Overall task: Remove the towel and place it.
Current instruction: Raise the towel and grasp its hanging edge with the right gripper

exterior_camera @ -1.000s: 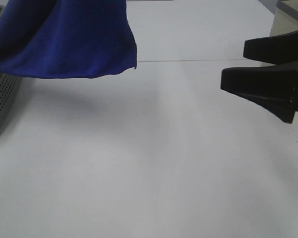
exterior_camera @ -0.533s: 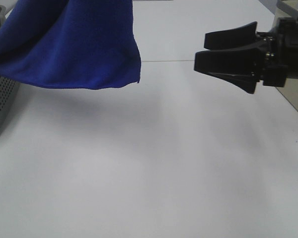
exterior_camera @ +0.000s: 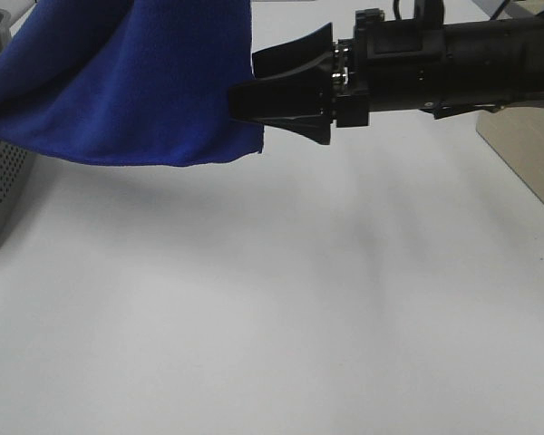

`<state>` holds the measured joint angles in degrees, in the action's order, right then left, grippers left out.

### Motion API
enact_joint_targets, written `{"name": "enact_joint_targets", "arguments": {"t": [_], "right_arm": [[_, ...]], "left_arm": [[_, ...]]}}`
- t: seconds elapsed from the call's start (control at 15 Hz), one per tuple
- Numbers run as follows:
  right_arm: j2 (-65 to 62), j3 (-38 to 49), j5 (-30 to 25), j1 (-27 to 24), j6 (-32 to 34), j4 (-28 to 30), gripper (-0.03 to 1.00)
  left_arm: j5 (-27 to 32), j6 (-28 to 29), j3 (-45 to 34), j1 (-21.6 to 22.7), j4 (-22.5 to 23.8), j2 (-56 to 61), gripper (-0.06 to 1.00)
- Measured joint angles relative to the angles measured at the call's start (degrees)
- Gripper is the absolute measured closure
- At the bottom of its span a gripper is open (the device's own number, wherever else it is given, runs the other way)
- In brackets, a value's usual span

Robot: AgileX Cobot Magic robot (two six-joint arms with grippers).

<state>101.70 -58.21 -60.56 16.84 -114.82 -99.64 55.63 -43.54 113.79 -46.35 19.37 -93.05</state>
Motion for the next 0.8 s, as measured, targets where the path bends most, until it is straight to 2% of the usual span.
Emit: {"name": "enact_joint_targets", "arguments": {"t": [0.13, 0.33, 0.47, 0.53, 0.8], "right_arm": [[2.41, -2.06, 1.55, 2.06, 0.52, 0.00, 0.01], [4.24, -3.15, 1.72, 2.46, 1.72, 0.00, 0.02], [4.24, -3.15, 1.66, 2.46, 1.89, 0.00, 0.10], [4.24, -3.15, 1.66, 2.46, 1.89, 0.00, 0.20], [4.24, -3.15, 2.23, 2.46, 4.01, 0.00, 0.82]], "left_arm": [[0.00, 0.00, 0.00, 0.00, -0.97, 0.00, 0.94], [0.00, 0.00, 0.00, 0.00, -1.32, 0.00, 0.94], [0.00, 0.00, 0.00, 0.00, -1.38, 0.00, 0.94], [0.00, 0.00, 0.00, 0.00, -1.38, 0.00, 0.94], [0.00, 0.00, 0.00, 0.00, -1.60, 0.00, 0.94]]}}
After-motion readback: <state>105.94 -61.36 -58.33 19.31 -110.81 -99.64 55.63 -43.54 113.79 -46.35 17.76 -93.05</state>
